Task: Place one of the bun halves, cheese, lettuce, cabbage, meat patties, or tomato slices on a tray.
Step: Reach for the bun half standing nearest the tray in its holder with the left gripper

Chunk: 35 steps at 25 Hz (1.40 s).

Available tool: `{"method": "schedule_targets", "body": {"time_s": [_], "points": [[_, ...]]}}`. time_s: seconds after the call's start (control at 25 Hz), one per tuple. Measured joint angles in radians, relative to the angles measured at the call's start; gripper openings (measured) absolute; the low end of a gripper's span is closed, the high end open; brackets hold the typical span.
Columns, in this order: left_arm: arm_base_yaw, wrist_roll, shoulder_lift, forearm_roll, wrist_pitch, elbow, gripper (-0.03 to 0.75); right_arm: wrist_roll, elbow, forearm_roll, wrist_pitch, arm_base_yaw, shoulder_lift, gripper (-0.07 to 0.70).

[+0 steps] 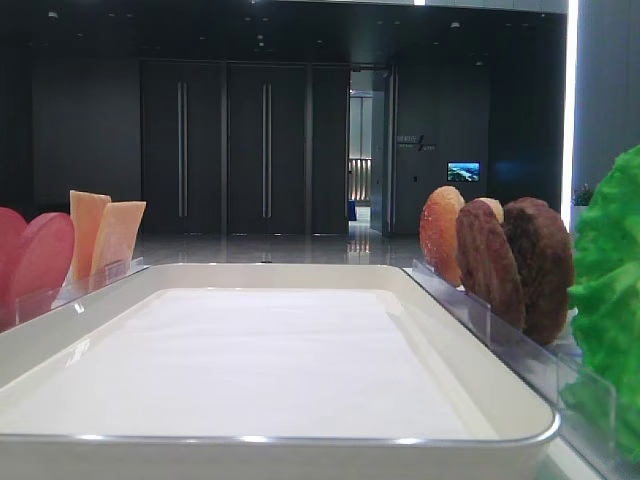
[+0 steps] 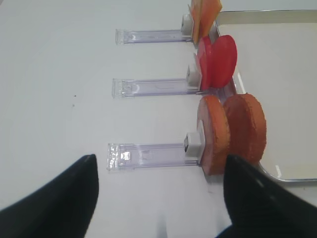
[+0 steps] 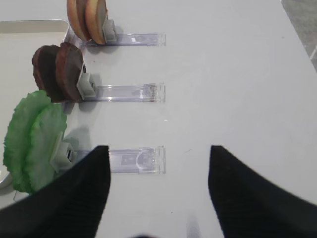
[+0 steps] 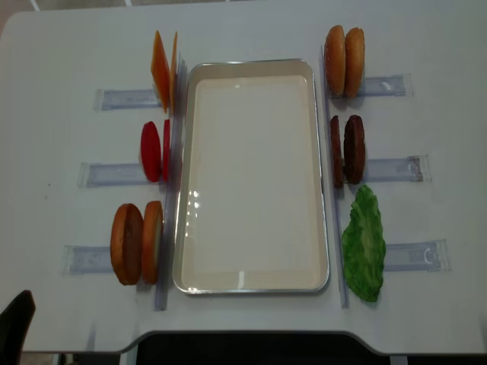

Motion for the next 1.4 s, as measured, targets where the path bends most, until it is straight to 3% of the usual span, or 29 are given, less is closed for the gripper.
{"method": "schedule_targets", "body": {"time_s": [0.84,1.12,1.4], "points": [[0.000,-0.062,0.020,0.000,0.000,0.000,0.538,0.000,0.000,0.000,0.000,0.000,0.000,0.416],[0.000,-0.062,0.193,0.000,0.007,-0.025,0.537,0.000,0.000,0.002,0.000,0.000,0.000,0.416],[0.000,-0.062,0.453,0.000,0.041,-0.141,0.536,0.000,0.000,0.003,0.000,0.000,0.000,0.416]]}}
